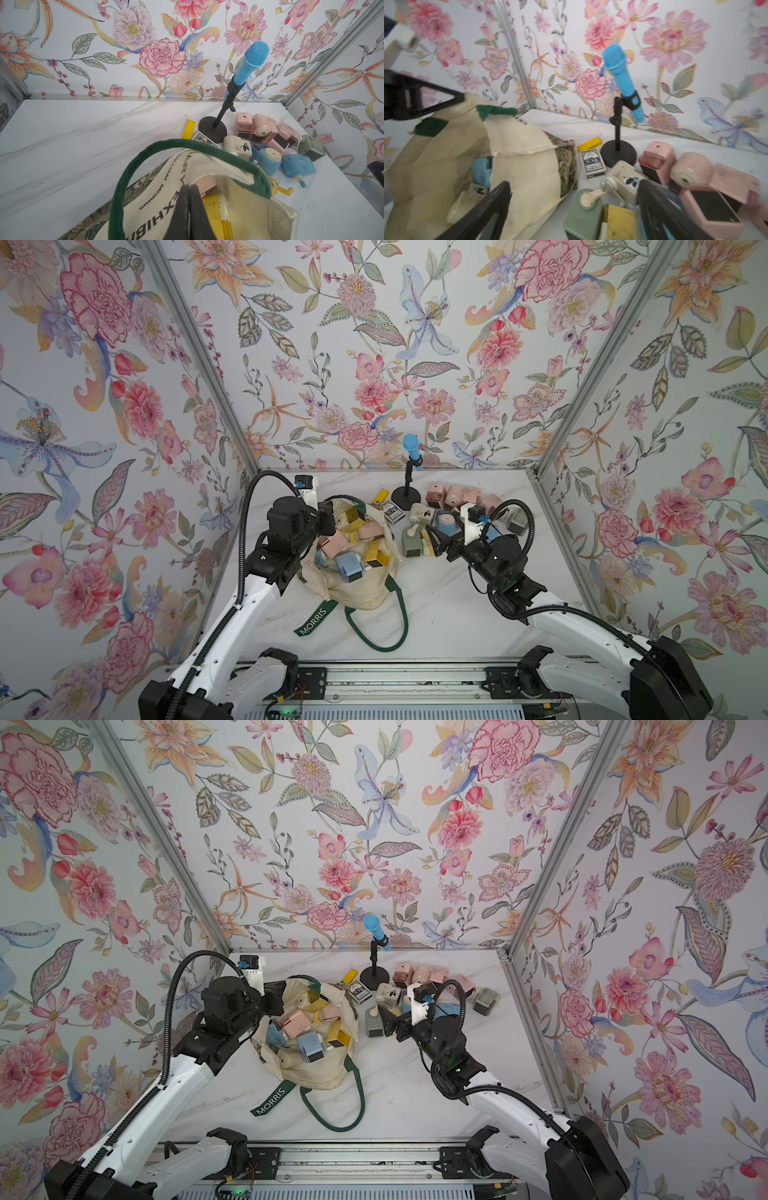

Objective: Take out the pencil sharpeners from the tote bags
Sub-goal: Pick up the pencil sharpener from the canvas bag.

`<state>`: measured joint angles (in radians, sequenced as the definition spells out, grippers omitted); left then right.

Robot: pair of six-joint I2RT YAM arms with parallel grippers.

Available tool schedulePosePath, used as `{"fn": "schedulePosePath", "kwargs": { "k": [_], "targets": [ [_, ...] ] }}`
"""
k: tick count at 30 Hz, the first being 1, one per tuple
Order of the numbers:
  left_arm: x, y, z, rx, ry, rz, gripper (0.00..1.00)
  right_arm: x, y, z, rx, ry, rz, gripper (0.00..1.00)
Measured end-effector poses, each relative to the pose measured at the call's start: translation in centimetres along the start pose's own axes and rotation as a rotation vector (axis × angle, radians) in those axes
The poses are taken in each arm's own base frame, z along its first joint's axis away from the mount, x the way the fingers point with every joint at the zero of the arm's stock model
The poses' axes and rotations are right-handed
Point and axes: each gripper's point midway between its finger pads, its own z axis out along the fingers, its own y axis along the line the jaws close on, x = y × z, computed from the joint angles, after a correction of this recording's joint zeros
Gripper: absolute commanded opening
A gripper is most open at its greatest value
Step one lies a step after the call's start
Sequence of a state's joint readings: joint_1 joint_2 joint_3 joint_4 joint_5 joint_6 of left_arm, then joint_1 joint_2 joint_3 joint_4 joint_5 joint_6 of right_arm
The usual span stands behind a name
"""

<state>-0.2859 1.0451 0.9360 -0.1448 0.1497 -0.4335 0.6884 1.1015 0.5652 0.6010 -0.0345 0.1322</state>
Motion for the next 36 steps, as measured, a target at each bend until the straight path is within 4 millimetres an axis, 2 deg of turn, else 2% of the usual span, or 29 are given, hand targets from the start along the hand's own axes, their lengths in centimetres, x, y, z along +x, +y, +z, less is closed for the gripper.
{"fn": "schedulePosePath", "kwargs": {
  "k": [3, 6, 9, 11, 15, 18, 21, 26, 30, 36],
  "targets": [
    [0.0, 0.0, 0.0, 0.000, 0.000, 0.000, 0.00, 0.5, 5.6, 1.0, -0.160, 0.035, -0.082, 0.91],
    [0.0, 0.0, 0.0, 0.000, 0.000, 0.000, 0.00, 1.6, 10.1, 2.3, -0.283, 0.075, -0.159, 0.91],
    [0.0, 0.0, 0.0, 0.000, 0.000, 0.000, 0.00, 3.6, 13.0, 4.5, -0.337, 0.156, -0.201, 0.90],
    [0.0, 0.0, 0.0, 0.000, 0.000, 0.000, 0.00, 4.9, 13.9, 6.3, -0.339, 0.205, -0.217, 0.90],
    [0.0, 0.0, 0.0, 0.000, 0.000, 0.000, 0.00, 8.0, 14.8, 9.3, -0.318, 0.307, -0.232, 0.90],
    [0.0, 0.0, 0.0, 0.000, -0.001, 0.000, 0.00, 10.1, 15.5, 10.8, -0.322, 0.368, -0.236, 0.90],
    [0.0, 0.0, 0.0, 0.000, -0.002, 0.000, 0.00, 12.2, 15.9, 12.0, -0.308, 0.429, -0.244, 0.90],
    [0.0, 0.0, 0.0, 0.000, -0.003, 0.000, 0.00, 16.2, 16.0, 12.8, -0.287, 0.539, -0.244, 0.89],
    [0.0, 0.0, 0.0, -0.001, -0.004, 0.000, 0.00, 18.0, 15.8, 13.4, -0.269, 0.593, -0.241, 0.89],
    [-0.1, 0.1, 0.0, -0.003, -0.005, 0.000, 0.00, 19.5, 15.9, 14.5, -0.247, 0.628, -0.227, 0.89]
  ]
}}
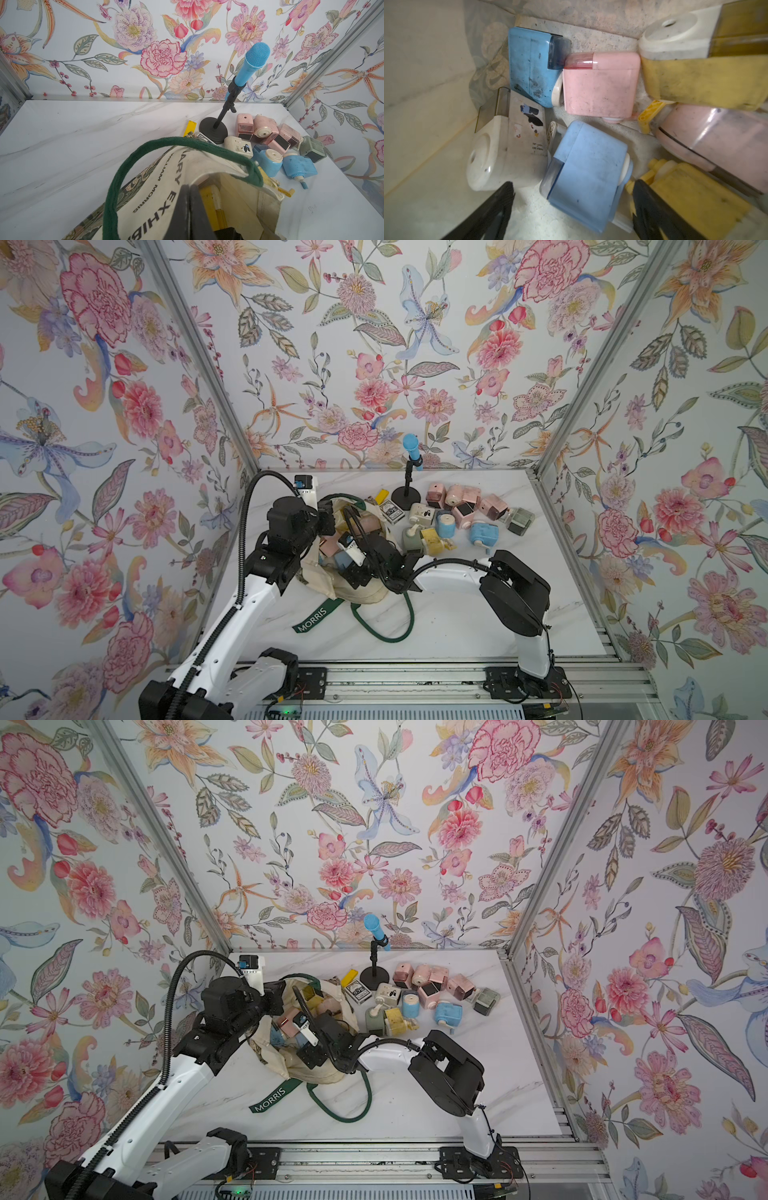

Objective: Take out the pencil sharpeners from the tote bags
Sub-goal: Pick up the pencil sharpener from the canvas bag.

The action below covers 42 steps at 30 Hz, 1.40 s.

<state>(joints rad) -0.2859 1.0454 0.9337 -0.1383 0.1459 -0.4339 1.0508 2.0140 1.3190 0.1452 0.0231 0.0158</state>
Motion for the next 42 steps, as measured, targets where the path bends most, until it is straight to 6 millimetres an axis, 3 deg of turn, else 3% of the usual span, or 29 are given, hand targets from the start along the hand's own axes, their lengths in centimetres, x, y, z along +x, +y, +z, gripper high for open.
{"fn": "schedulePosePath", "kwargs": {
  "k": [7, 13, 20, 34, 42],
  "targets": [
    [0.0, 0.0, 0.0, -0.001, -0.001, 0.000, 0.00, 0.7, -0.5, 2.4, 0.029, 0.044, 0.029, 0.85],
    [0.0, 0.0, 0.0, -0.001, -0.001, 0.000, 0.00, 0.8, -1.1, 3.1, 0.047, 0.059, 0.055, 0.80],
    [0.0, 0.0, 0.0, -0.001, -0.001, 0.000, 0.00, 0.6, -1.5, 3.5, 0.062, 0.065, 0.077, 0.86],
    [0.0, 0.0, 0.0, -0.001, -0.001, 0.000, 0.00, 1.7, -1.9, 2.9, 0.066, 0.084, 0.103, 0.82],
    [0.0, 0.0, 0.0, -0.001, -0.001, 0.000, 0.00, 2.3, -1.9, 2.2, 0.058, 0.101, 0.107, 0.95]
  ]
}}
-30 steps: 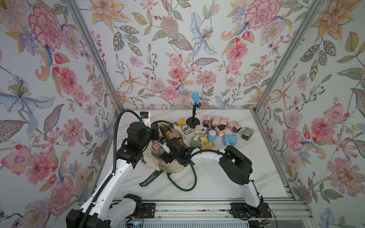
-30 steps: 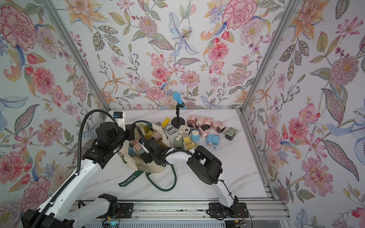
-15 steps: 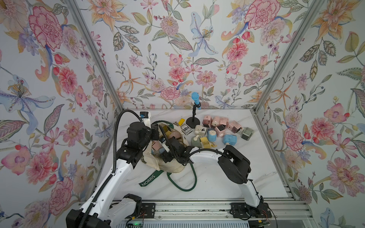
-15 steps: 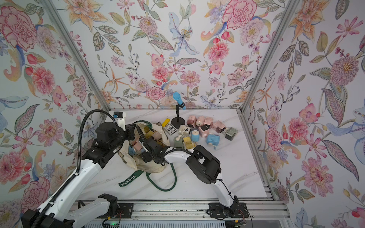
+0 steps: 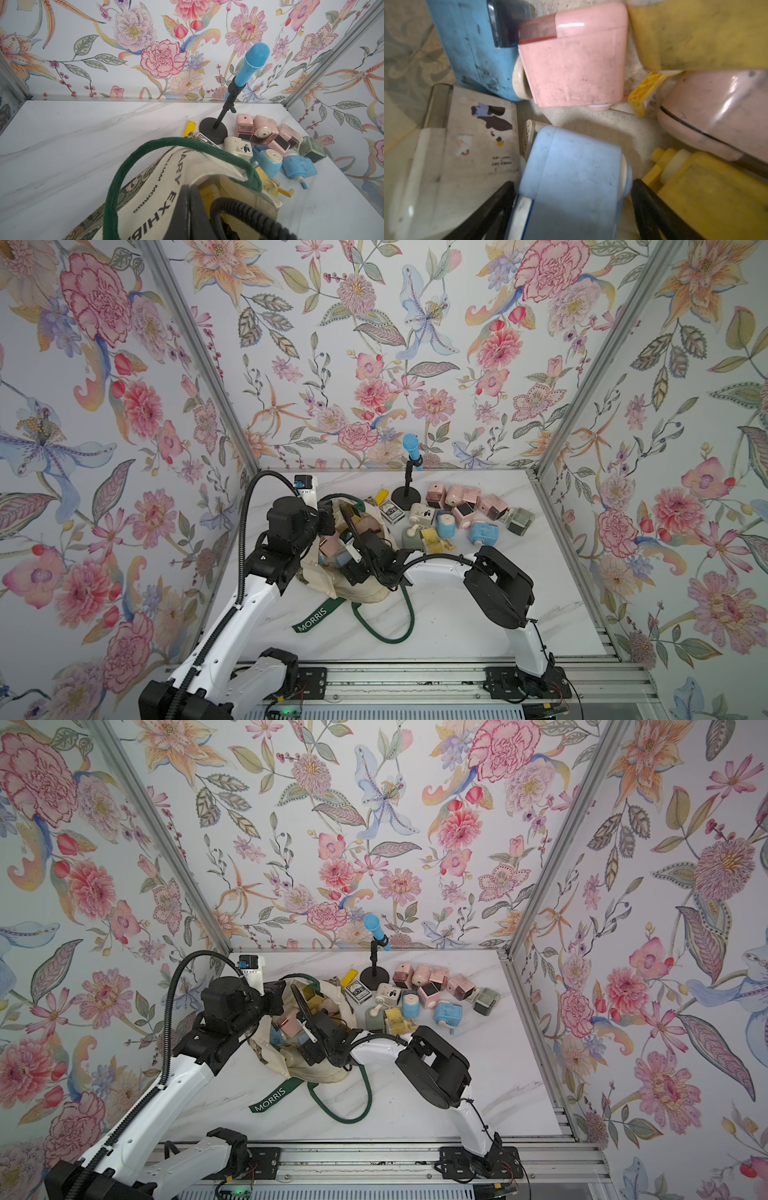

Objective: Take out the pencil sharpeners from the tote bags
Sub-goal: Pick up the pencil sharpener from the canvas bag.

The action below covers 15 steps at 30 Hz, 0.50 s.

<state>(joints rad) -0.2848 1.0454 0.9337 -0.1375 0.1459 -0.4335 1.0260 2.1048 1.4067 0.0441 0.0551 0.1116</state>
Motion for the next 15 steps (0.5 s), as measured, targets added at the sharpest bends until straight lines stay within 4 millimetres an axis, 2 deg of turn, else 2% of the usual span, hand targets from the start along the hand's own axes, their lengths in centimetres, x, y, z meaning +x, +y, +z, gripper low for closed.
{"fn": "schedulePosePath", "kwargs": {
  "k": [2, 15],
  "targets": [
    [-0.01, 0.00, 0.00, 0.000, 0.000, 0.000, 0.00, -0.04, 0.13, -0.14, -0.010, 0.001, 0.002, 0.98],
    [-0.01, 0.00, 0.00, 0.000, 0.000, 0.000, 0.00, 0.19, 0.65, -0.17, -0.059, 0.014, 0.007, 0.96]
  ]
}}
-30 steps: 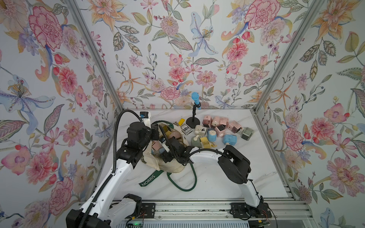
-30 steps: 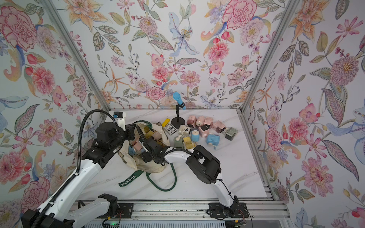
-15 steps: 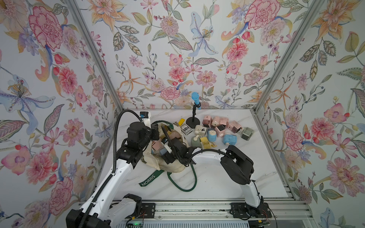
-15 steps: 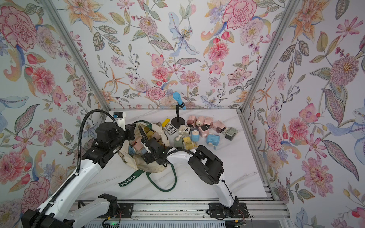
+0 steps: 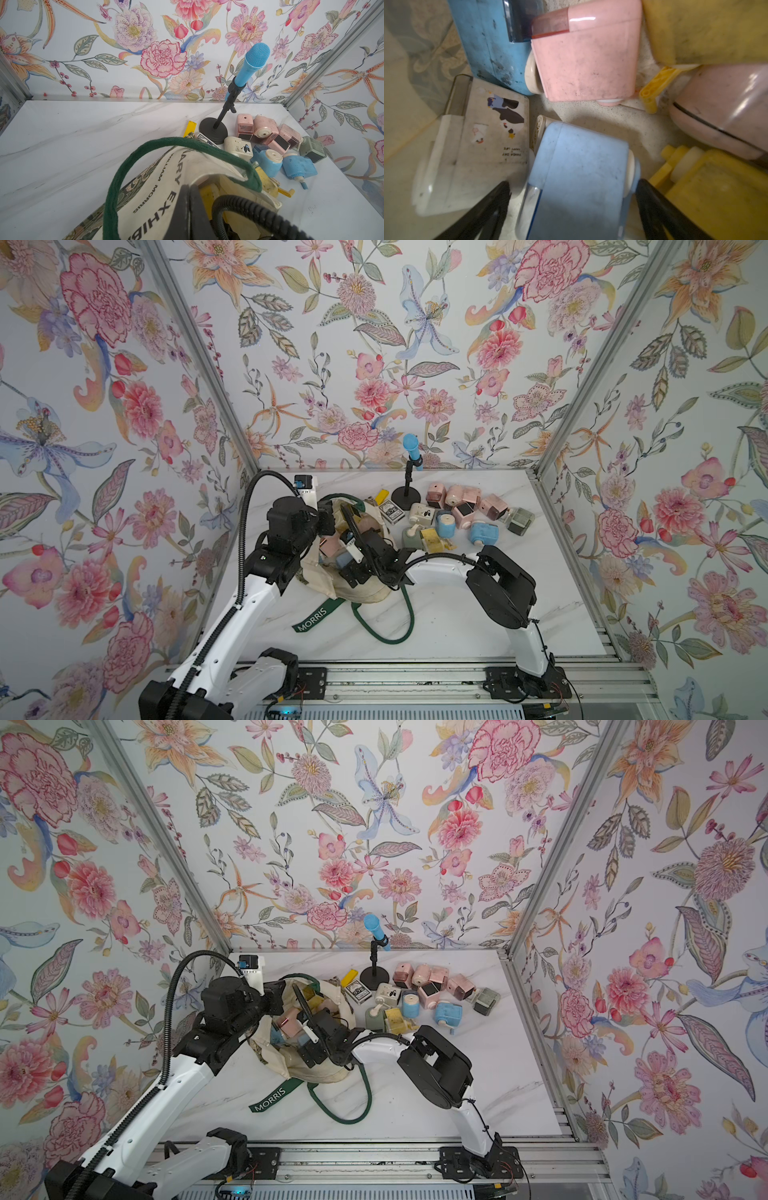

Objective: Take out the pencil sharpeners from the tote bags
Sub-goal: Pick up the pencil sharpener from the canvas bag.

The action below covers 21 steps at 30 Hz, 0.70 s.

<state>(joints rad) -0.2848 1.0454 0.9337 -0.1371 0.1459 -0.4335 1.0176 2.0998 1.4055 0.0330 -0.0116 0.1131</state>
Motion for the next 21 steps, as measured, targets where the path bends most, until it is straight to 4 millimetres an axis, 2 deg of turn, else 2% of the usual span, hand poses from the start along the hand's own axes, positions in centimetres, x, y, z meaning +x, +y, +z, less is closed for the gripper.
{"fn": "schedulePosePath", "kwargs": {
  "k": [10, 16, 19, 21],
  "targets": [
    [0.0, 0.0, 0.0, 0.000, 0.000, 0.000, 0.00, -0.3, -0.2, 0.8, 0.035, 0.009, -0.007, 0.96],
    [0.0, 0.0, 0.0, 0.000, 0.000, 0.000, 0.00, -0.1, -0.4, 1.1, 0.046, 0.013, -0.007, 0.79],
    [0.0, 0.0, 0.0, 0.000, 0.000, 0.000, 0.00, 0.3, -0.7, 0.9, 0.043, 0.017, 0.000, 0.77],
    [0.0, 0.0, 0.0, 0.000, 0.000, 0.000, 0.00, 1.7, -1.0, 0.7, 0.038, 0.045, 0.003, 0.77]
  ]
}}
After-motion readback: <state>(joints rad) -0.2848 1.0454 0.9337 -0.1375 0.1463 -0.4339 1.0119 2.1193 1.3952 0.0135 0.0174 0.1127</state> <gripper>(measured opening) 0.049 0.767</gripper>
